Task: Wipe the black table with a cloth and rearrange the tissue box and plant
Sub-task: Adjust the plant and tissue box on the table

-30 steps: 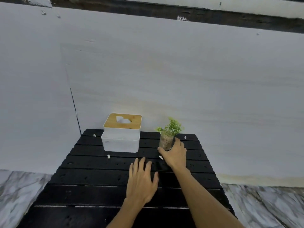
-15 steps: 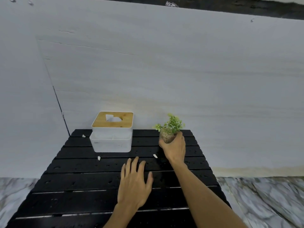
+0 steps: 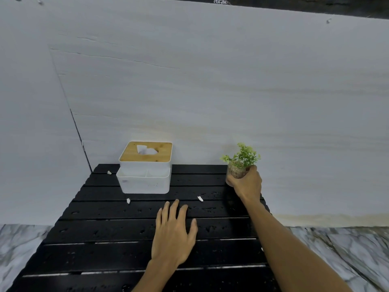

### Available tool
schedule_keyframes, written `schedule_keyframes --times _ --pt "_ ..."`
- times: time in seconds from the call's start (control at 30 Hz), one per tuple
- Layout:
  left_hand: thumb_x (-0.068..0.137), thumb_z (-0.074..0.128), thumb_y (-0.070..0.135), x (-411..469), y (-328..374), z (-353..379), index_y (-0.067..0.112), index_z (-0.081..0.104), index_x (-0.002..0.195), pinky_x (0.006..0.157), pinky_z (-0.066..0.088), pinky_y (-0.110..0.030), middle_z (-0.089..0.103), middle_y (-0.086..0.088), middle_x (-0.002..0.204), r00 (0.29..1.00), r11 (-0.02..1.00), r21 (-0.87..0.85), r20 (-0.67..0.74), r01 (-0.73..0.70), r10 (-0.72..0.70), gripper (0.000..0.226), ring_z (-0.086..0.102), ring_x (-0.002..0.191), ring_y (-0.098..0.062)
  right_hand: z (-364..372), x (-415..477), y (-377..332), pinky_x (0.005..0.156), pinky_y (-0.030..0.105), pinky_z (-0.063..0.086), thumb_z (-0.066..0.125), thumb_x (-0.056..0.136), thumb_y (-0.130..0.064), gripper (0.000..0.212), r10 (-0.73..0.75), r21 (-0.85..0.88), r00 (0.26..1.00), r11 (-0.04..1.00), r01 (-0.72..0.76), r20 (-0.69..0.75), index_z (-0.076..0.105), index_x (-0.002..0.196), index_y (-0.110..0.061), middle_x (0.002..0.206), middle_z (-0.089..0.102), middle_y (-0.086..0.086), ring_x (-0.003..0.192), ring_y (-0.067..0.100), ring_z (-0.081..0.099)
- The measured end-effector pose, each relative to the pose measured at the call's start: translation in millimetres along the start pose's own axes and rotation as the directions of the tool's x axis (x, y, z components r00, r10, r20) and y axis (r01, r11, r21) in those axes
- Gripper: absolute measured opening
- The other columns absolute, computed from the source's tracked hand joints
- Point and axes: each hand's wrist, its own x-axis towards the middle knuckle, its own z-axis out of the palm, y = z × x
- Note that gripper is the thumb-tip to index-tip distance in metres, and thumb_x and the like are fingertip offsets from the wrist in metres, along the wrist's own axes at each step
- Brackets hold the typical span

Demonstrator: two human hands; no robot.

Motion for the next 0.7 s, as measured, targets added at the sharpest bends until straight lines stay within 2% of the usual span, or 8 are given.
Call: schedule_keyframes --times 0.27,0.37,0.43,0.5,0.53,0.6,0.7 --pt "0.093 0.020 0.058 0.8 -0.4 1.8 0.026 0.043 0.141 0.120 0.008 -0.039 0.032 -0.001 0.156 1.000 1.000 -0.029 -0.015 0.000 0.000 0.062 0.019 0.147 -0.024 1.4 -1.6 7.4 0.082 0.047 0.055 0.082 0.066 -0.050 0.075 0.005 0.030 1.000 1.000 -0.006 0.022 0.048 0.121 -0.011 0.112 0.060 0.012 0.103 0.033 0.061" --pt "0.095 0.027 0.057 0.8 1.0 -0.6 0.029 0.035 0.144 0.121 0.009 -0.036 0.027 0.002 0.157 1.000 0.993 -0.118 -0.005 -0.001 0.001 0.058 0.015 0.147 -0.019 -1.2 -14.6 8.8 0.098 0.053 0.049 0.083 0.068 -0.047 0.095 0.071 0.032 0.997 0.997 -0.071 0.018 0.037 0.143 -0.010 0.134 0.052 0.016 0.124 0.038 0.051" --pt "0.096 0.040 0.052 3.1 1.7 -11.3 0.030 0.033 0.144 0.117 0.020 -0.035 0.030 0.004 0.152 0.998 0.958 -0.287 -0.058 0.015 -0.033 0.054 0.023 0.142 -0.016 -4.6 -38.9 3.5 0.103 0.056 0.043 0.079 0.075 -0.043 0.095 0.106 0.070 0.989 0.993 -0.100 -0.101 0.028 0.150 -0.015 0.144 0.042 0.015 0.131 0.038 0.040" --pt "0.092 0.054 0.044 7.1 -2.9 -28.9 0.030 0.036 0.140 0.107 0.033 -0.033 0.038 0.003 0.141 0.976 0.919 -0.394 -0.190 0.021 -0.104 0.053 0.035 0.129 -0.016 -7.1 -68.7 -8.5 0.101 0.053 0.043 0.074 0.080 -0.035 0.082 0.002 0.118 0.966 0.993 0.029 -0.257 0.030 0.148 -0.019 0.140 0.043 0.011 0.127 0.031 0.040" --pt "0.088 0.060 0.041 10.7 -8.5 -38.8 0.029 0.038 0.137 0.102 0.035 -0.033 0.040 0.001 0.135 0.955 0.913 -0.407 -0.258 0.029 -0.146 0.055 0.037 0.123 -0.017 -6.3 -81.4 -16.5 0.101 0.050 0.043 0.073 0.081 -0.032 0.078 -0.089 0.125 0.955 0.984 0.129 -0.282 0.032 0.146 -0.020 0.137 0.044 0.008 0.124 0.027 0.040" --pt "0.081 0.070 0.036 21.6 -28.8 -58.1 0.026 0.038 0.136 0.099 0.036 -0.037 0.039 -0.004 0.133 0.913 0.908 -0.413 -0.338 0.077 -0.231 0.065 0.036 0.118 -0.020 1.0 -98.3 -35.5 0.104 0.044 0.043 0.073 0.081 -0.033 0.078 -0.290 0.115 0.942 0.944 0.311 -0.167 0.033 0.147 -0.021 0.137 0.043 0.004 0.126 0.022 0.039" --pt "0.072 0.076 0.043 42.5 -71.3 -84.8 0.027 0.033 0.140 0.106 0.033 -0.046 0.033 -0.007 0.141 0.905 0.912 -0.381 -0.317 0.154 -0.285 0.082 0.032 0.126 -0.027 23.6 -110.6 -65.5 0.109 0.040 0.040 0.072 0.079 -0.050 0.096 -0.470 0.047 0.864 0.882 0.470 0.179 0.017 0.155 -0.029 0.148 0.034 0.003 0.135 0.020 0.034"
